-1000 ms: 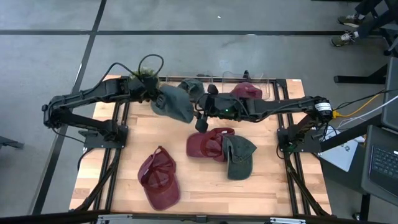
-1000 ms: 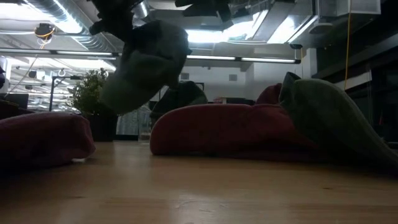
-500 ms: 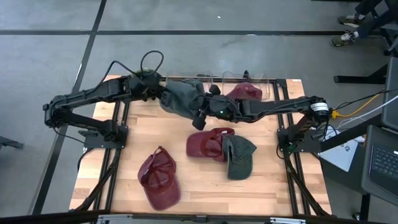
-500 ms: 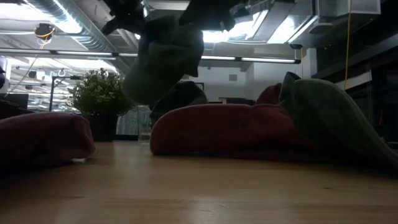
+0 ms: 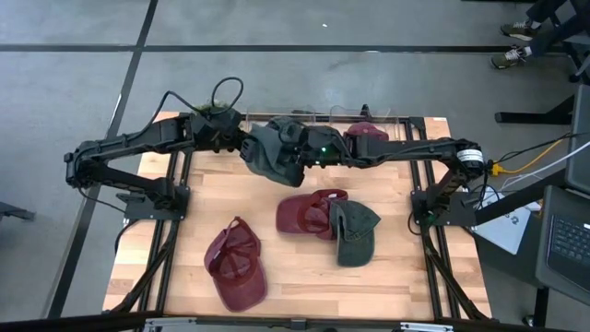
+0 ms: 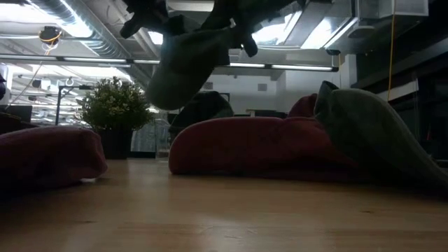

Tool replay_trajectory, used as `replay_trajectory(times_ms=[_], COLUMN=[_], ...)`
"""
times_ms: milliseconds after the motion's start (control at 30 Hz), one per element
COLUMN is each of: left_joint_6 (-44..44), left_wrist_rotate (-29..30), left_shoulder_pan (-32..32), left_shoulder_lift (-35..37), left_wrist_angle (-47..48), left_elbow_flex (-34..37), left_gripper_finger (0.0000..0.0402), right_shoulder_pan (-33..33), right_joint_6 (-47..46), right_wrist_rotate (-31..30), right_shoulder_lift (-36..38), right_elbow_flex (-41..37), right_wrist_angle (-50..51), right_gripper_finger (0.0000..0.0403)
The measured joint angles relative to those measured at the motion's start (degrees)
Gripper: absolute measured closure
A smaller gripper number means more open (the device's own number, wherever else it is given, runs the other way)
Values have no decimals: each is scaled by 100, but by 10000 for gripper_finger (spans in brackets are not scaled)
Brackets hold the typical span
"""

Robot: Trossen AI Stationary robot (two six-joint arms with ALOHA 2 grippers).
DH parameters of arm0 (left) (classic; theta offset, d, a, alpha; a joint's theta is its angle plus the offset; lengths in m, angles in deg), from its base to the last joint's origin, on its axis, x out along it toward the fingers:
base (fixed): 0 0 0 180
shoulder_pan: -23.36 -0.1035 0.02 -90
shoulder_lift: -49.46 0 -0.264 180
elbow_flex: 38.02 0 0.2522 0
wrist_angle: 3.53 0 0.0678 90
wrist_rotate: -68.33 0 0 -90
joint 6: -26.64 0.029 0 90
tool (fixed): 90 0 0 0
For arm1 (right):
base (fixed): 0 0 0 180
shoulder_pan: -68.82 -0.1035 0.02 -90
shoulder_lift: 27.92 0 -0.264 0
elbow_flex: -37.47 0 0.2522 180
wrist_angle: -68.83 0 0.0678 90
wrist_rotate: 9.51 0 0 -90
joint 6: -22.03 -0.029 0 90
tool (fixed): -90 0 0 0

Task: Pick & Place hat
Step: Put the top gray cap on the gray cap into the left transparent bin

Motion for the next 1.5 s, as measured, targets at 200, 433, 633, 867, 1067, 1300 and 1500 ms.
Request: replay_trajectory(times_ms=[200,433,633,867,1067,1300,1500], left_joint_6=[111,111,61,48,-20,-159,-162], left_wrist_rotate=[225,929,1272,1263,1228,1033,744], left_shoulder_pan=[-3,-9,-9,-8,-9,-9,-9], left_shoulder_lift=[0,0,0,-25,-28,-28,-28], left_wrist_angle=[200,299,84,-602,-695,-721,-816], left_elbow_flex=[0,0,0,0,0,0,0], left_gripper_finger=[393,394,392,394,394,391,394], right_shoulder_pan=[148,-175,-679,-846,-844,-734,-530], right_joint_6=[-432,145,1299,2048,2274,2558,2265], right_wrist_rotate=[341,-600,-2051,-2751,-3472,-3853,-3563], right_shoulder_lift=[49,109,114,-97,-327,-356,-356], right_elbow_flex=[1,525,734,734,732,732,732], right_wrist_angle=[-126,313,297,268,274,52,39], right_gripper_finger=[203,203,203,203,203,203,215])
